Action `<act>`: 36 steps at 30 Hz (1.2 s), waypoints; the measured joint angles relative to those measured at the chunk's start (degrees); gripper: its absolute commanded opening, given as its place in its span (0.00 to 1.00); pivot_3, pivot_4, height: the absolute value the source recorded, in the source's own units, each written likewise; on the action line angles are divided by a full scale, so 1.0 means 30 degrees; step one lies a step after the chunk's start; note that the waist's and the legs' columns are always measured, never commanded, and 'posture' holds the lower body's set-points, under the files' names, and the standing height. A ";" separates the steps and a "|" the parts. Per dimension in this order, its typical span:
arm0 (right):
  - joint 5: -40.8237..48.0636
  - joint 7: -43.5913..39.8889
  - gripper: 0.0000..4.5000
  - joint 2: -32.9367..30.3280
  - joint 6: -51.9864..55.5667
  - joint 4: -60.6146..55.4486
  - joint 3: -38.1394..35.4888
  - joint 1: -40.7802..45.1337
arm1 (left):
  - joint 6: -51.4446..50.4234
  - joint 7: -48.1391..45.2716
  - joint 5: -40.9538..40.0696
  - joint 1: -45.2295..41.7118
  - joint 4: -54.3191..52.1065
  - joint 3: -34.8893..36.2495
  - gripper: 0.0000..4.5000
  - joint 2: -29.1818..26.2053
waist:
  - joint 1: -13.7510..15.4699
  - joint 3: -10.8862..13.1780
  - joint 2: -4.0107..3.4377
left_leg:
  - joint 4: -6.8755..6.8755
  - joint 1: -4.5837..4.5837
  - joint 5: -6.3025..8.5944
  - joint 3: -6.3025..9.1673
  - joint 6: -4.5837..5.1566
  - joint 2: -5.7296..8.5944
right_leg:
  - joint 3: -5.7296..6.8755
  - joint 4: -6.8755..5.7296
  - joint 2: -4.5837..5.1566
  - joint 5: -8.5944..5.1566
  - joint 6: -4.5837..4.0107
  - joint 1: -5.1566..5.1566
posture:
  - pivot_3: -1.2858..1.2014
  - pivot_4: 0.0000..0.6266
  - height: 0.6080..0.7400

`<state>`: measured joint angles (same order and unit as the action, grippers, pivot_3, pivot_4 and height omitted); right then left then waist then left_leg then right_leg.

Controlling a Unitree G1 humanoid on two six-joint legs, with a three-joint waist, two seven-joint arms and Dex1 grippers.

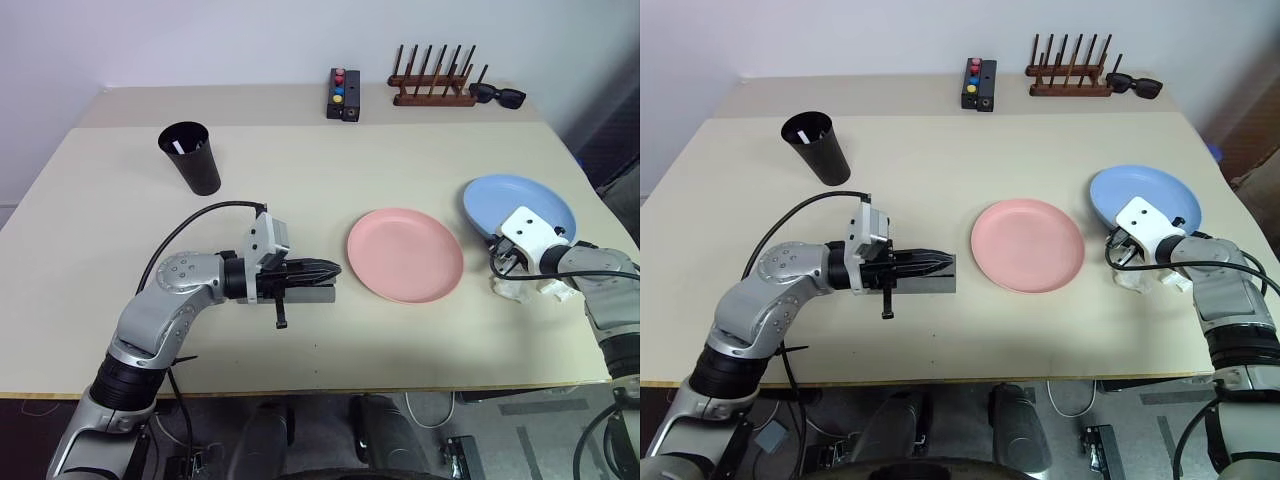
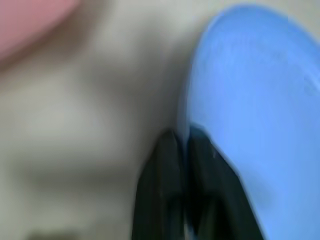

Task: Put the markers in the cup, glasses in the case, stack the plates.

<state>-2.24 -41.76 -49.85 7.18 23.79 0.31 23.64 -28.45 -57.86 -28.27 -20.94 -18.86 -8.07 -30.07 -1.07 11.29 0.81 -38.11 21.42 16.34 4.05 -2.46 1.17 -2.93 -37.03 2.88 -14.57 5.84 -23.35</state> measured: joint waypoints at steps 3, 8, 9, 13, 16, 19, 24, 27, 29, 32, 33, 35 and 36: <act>-0.0387 0.0295 0.01 -0.0060 -0.0212 -0.0616 0.0000 -0.0074 | 0.0073 0.0019 0.0017 -0.0001 0.0005 0.0001 0.00 -0.0152 | -0.0013 0.0000 0.0000 | 0.0001 0.0001 0.0000 0.0000 0.0000 -0.0001 | 0.0000 0.0000 -0.0003 0.0000 0.0000 -0.0005 | 0.52 0.24 0.96; 0.0005 -0.0702 0.01 -0.0940 -0.0510 -0.5077 -0.0419 -0.0856 | 0.0667 0.0370 0.0539 -0.0188 0.1172 0.0197 0.00 -0.0293 | -0.0027 0.0007 -0.0019 | 0.0010 0.0010 0.0000 0.0011 0.0000 -0.0007 | 0.0000 -0.0008 -0.0023 0.0000 0.0001 -0.0024 | 0.52 0.24 0.96; 0.0523 -0.1235 0.01 -0.1073 -0.0326 -0.6380 -0.0586 -0.1016 | 0.0833 0.0500 0.0642 -0.0304 0.1608 0.0328 0.00 -0.0323 | -0.0027 0.0007 -0.0018 | 0.0010 0.0008 0.0000 0.0017 0.0000 -0.0015 | 0.0000 -0.0009 -0.0035 -0.0001 0.0001 -0.0022 | 0.52 0.24 0.96; 0.3933 -0.3682 0.01 -0.1222 0.1953 -1.2792 -0.1141 -0.2669 | 0.1533 0.0722 0.1006 -0.1031 0.3056 0.0988 0.00 -0.0523 | 0.0068 0.0006 -0.0009 | 0.0010 0.0018 0.0001 0.0134 0.0000 -0.0026 | 0.0027 0.0001 -0.0034 -0.0002 0.0002 -0.0004 | 0.52 0.24 0.96; 0.5191 -0.4439 0.01 -0.1136 0.3713 -1.5521 -0.0358 -0.3880 | 0.1822 0.0696 0.1314 -0.1201 0.3686 0.1254 0.00 -0.0751 | 0.0127 0.0006 -0.0009 | 0.0007 0.0031 0.0001 0.0134 0.0000 -0.0009 | 0.0030 0.0015 0.0023 -0.0005 0.0010 -0.0003 | 0.52 0.24 0.96; 0.4701 -0.4255 0.01 -0.1140 0.4227 -1.6359 0.0328 -0.4846 | 0.1957 0.0625 0.1343 -0.1205 0.3893 0.1459 0.00 -0.0782 | 0.0137 0.0010 0.0001 | -0.0008 0.0036 0.0001 0.0124 0.0000 -0.0003 | 0.0029 0.0047 0.0043 -0.0013 0.0006 0.0012 | 0.52 0.24 0.96; 0.2912 -0.3659 0.01 -0.1370 0.4146 -1.6562 0.1066 -0.5852 | 0.2150 0.0583 0.1342 -0.1205 0.3885 0.1461 0.00 -0.0776 | 0.0122 0.0010 0.0001 | -0.0005 0.0031 0.0001 0.0120 0.0000 -0.0002 | 0.0030 0.0045 0.0032 -0.0013 0.0006 0.0008 | 0.52 0.24 0.96; 0.2639 -0.3665 0.01 -0.1451 0.4189 -1.6713 0.1075 -0.6069 | 0.2152 0.0590 0.1342 -0.1203 0.3885 0.1460 0.00 -0.0751 | 0.0098 0.0010 0.0001 | -0.0004 0.0028 0.0001 0.0122 0.0000 -0.0003 | 0.0030 0.0043 0.0015 -0.0011 0.0010 0.0008 | 0.52 0.24 0.96; 0.2723 -0.3798 0.08 -0.1429 0.4450 -1.7174 0.1089 -0.6104 | 0.2153 0.0592 0.1344 -0.1203 0.3885 0.1456 0.00 -0.0698 | 0.0097 0.0010 0.0001 | -0.0003 0.0028 0.0001 0.0128 0.0000 -0.0006 | 0.0031 0.0042 0.0005 -0.0010 0.0011 0.0007 | 0.52 0.24 0.96; 0.2949 -0.3849 0.35 -0.1322 0.5137 -1.7516 0.1186 -0.5944 | 0.2159 0.0591 0.1349 -0.1204 0.3887 0.1450 0.00 -0.0558 | 0.0112 0.0010 0.0001 | -0.0002 0.0030 0.0001 0.0128 -0.0001 -0.0006 | 0.0032 0.0044 0.0008 -0.0010 0.0011 0.0008 | 0.52 0.24 0.96; 0.2958 -0.3825 0.45 -0.1297 0.5233 -1.7523 0.1186 -0.5847 | 0.2161 0.0590 0.1351 -0.1204 0.3888 0.1449 0.00 -0.0534 | 0.0114 0.0010 0.0002 | -0.0003 0.0030 0.0001 0.0127 0.0000 -0.0005 | 0.0032 0.0044 0.0011 -0.0011 0.0010 0.0008 | 0.52 0.24 0.96; 0.2818 -0.3639 0.66 -0.1248 0.5154 -1.7523 0.1182 -0.5576 | 0.2163 0.0590 0.1356 -0.1205 0.3887 0.1448 0.00 -0.0518 | 0.0101 0.0010 0.0001 | -0.0002 0.0030 0.0001 0.0125 0.0000 -0.0004 | 0.0032 0.0045 0.0011 -0.0010 0.0010 0.0006 | 0.52 0.24 0.96; 0.2702 -0.3541 0.66 -0.1254 0.5083 -1.7523 0.1122 -0.5431 | 0.2164 0.0590 0.1357 -0.1205 0.3887 0.1447 0.00 -0.0491 | 0.0103 0.0010 0.0001 | -0.0003 0.0030 0.0001 0.0126 0.0000 -0.0004 | 0.0032 0.0044 0.0011 -0.0010 0.0011 0.0006 | 0.52 0.24 0.96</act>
<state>5.87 -52.38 -53.61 22.43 -28.78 3.67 7.35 -21.95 -56.09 -24.19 -24.56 -7.20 -3.72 -31.55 -0.76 11.33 0.81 -38.12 21.51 16.35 4.42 -2.46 1.15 -2.83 -36.90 2.92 -14.60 5.88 -23.33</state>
